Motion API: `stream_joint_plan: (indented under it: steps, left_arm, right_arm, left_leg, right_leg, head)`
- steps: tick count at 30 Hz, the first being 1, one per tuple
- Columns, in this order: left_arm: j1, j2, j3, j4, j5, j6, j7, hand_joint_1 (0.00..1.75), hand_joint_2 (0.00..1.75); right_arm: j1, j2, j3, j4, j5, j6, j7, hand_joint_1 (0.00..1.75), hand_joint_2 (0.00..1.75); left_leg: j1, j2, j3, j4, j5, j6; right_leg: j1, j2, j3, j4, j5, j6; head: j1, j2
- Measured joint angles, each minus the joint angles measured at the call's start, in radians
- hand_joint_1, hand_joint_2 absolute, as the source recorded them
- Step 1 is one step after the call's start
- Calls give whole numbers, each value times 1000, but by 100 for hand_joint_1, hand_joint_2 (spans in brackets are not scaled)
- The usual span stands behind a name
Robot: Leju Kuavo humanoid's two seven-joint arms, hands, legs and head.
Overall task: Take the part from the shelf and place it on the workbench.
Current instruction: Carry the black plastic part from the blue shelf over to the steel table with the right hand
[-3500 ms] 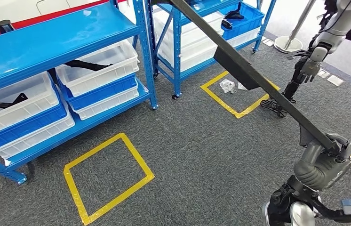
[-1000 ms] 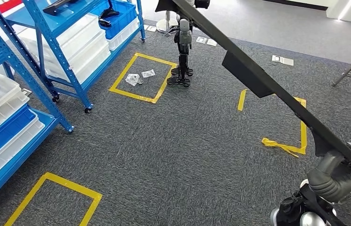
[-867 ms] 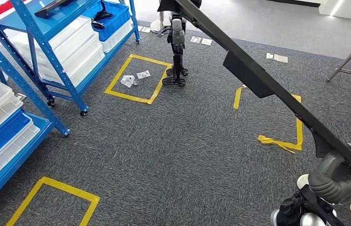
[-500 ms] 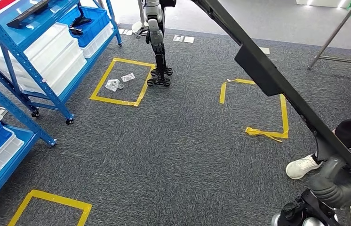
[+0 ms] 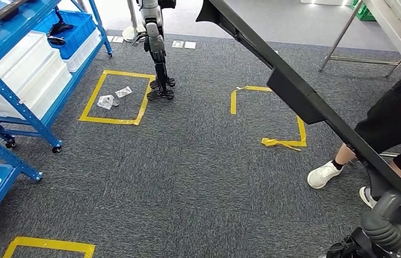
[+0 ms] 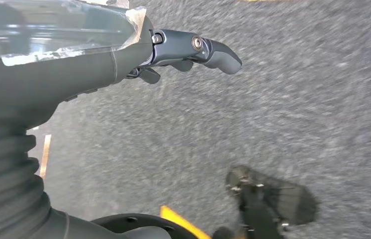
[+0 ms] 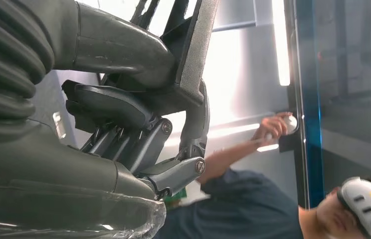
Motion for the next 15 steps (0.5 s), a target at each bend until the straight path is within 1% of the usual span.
stream_joint_plan:
  steps: [1, 2, 3, 4, 5, 6, 7, 8, 9, 10, 11, 12, 13, 14, 15]
  left_arm:
    - [0, -8, 3, -3, 4, 9, -9, 0, 175]
    - [-1, -17, 5, -6, 4, 17, -12, 0, 175]
    - [-3, -24, 7, -8, 3, 22, -9, 0, 175]
    - [-4, -28, 8, -10, -2, 22, -4, 0, 175]
    - [-5, -28, 10, -10, -8, 17, 2, 0, 175]
    - [-6, -25, 10, -11, -14, 10, 6, 0, 175]
    - [-6, -22, 11, -11, -22, 3, 8, 0, 175]
    - [-7, -17, 11, -11, -28, -2, 9, 0, 175]
    - [-7, -12, 11, -11, -34, -6, 9, 0, 175]
    - [-7, -8, 11, -11, -39, -9, 10, 0, 175]
    - [-7, -4, 11, -11, -42, -11, 10, 0, 175]
    - [-6, 0, 11, -11, -45, -14, 10, 0, 175]
    - [-5, 2, 11, -11, -47, -16, 11, 0, 175]
    - [-3, 4, 11, -11, -49, -18, 13, 0, 175]
    - [-2, 6, 11, -11, -51, -22, 14, 0, 175]
  right_arm:
    - [6, 3, -1, -2, 4, 3, 0, 175, 175]
    - [9, 6, -2, -3, 7, 5, 0, 175, 175]
    - [10, 9, -2, -4, 8, 8, -1, 175, 175]
    - [10, 12, -3, -4, 6, 13, -2, 175, 175]
    - [9, 13, -4, -5, 0, 18, -2, 175, 175]
    - [9, 12, -6, -4, -9, 23, -2, 175, 175]
    - [9, 11, -10, -4, -18, 26, -2, 175, 175]
    - [9, 9, -16, -4, -25, 28, -2, 175, 175]
    - [10, 8, -21, -5, -31, 29, -2, 175, 175]
    - [11, 9, -25, -6, -34, 30, -3, 175, 175]
    - [13, 11, -27, -8, -36, 30, -3, 175, 175]
    - [15, 14, -28, -10, -37, 30, -3, 175, 175]
    - [19, 17, -29, -12, -38, 30, -4, 175, 175]
    - [22, 20, -31, -14, -39, 31, -4, 175, 175]
    - [26, 23, -32, -16, -39, 31, -4, 175, 175]
  left_leg:
    - [0, 9, 0, 0, -1, -1]
    - [0, 17, 1, 1, -2, -3]
    - [-2, 24, 2, 3, -4, -7]
    - [-5, 31, 2, 5, -8, -12]
    - [-7, 37, 2, 7, -10, -17]
    - [-9, 43, 2, 8, -11, -22]
    - [-8, 48, 2, 8, -12, -27]
    - [-5, 47, 3, 10, -14, -33]
    - [-3, 37, -1, 19, -24, -39]
    - [0, 21, -11, 45, -43, -45]
    - [2, 1, -33, 93, -73, -49]
    - [2, -14, -62, 156, -107, -52]
    - [2, -21, -94, 224, -137, -54]
    - [2, -24, -119, 274, -151, -54]
    - [3, -26, -128, 290, -146, -54]
  right_leg:
    - [-2, -5, 21, -35, 16, 8]
    - [-4, -15, 59, -101, 40, 17]
    - [-4, -30, 100, -174, 61, 21]
    - [-3, -41, 133, -233, 77, 21]
    - [-1, -48, 152, -267, 84, 16]
    - [3, -47, 157, -278, 85, 8]
    - [4, -39, 156, -278, 88, 0]
    - [1, -32, 155, -279, 90, -7]
    - [-2, -25, 154, -281, 92, -12]
    - [-5, -19, 154, -282, 94, -19]
    - [-8, -14, 155, -283, 95, -24]
    - [-7, -8, 154, -282, 95, -28]
    - [-6, -2, 153, -282, 96, -31]
    - [-5, 6, 153, -282, 96, -31]
    - [-5, 15, 154, -282, 96, -31]
  head:
    - [0, 0]
    - [0, 0]
    - [1, 0]
    - [0, 0]
    - [-1, 0]
    - [-2, 0]
    - [-3, 0]
    - [-4, 0]
    - [-5, 0]
    - [-6, 0]
    - [-8, 0]
    - [-9, 0]
    - [-10, 0]
    - [-9, 0]
    - [-10, 0]
